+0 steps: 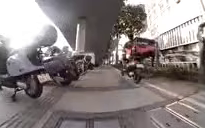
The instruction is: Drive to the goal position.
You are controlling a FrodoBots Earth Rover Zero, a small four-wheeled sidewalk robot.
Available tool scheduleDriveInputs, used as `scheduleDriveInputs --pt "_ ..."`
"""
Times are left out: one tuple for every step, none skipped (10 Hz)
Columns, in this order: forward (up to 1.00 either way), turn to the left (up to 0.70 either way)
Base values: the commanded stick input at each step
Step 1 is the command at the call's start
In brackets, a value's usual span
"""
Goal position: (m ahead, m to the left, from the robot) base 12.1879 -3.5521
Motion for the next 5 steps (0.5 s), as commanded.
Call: scheduleDriveInputs --pt "0.70 0.00" --pt "0.70 0.00" --pt "0.70 0.00" --pt "0.70 0.00" --pt "0.70 0.00"
